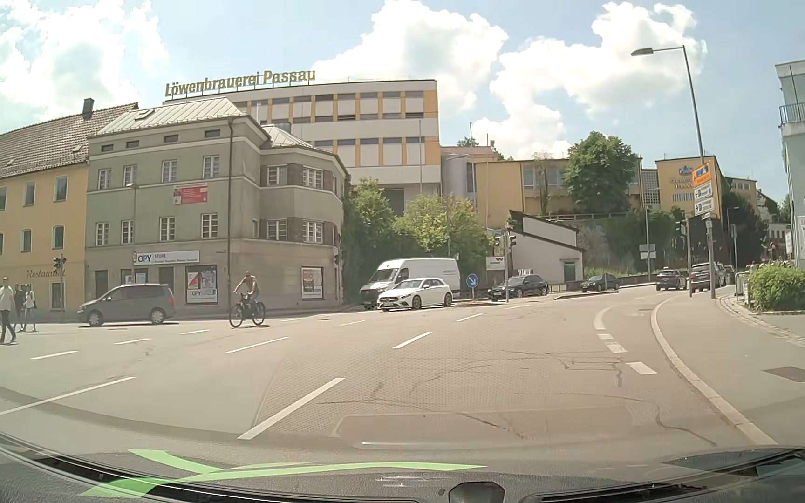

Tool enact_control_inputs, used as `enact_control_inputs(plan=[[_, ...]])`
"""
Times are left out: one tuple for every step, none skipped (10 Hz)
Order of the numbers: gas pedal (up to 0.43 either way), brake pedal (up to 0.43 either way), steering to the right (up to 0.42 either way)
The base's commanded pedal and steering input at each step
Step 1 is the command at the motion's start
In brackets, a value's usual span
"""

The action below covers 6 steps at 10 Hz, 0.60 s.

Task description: Follow the waypoints while adhering to traffic rules and regulations

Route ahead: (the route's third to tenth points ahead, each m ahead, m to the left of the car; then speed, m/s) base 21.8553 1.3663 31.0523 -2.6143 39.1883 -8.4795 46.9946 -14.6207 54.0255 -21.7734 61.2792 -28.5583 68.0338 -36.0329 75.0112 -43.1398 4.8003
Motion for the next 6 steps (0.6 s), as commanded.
enact_control_inputs(plan=[[0.248,0.000,0.042],[0.268,0.000,0.044],[0.311,0.000,0.048],[0.319,0.000,0.052],[0.319,0.000,0.054],[0.319,0.000,0.059]])
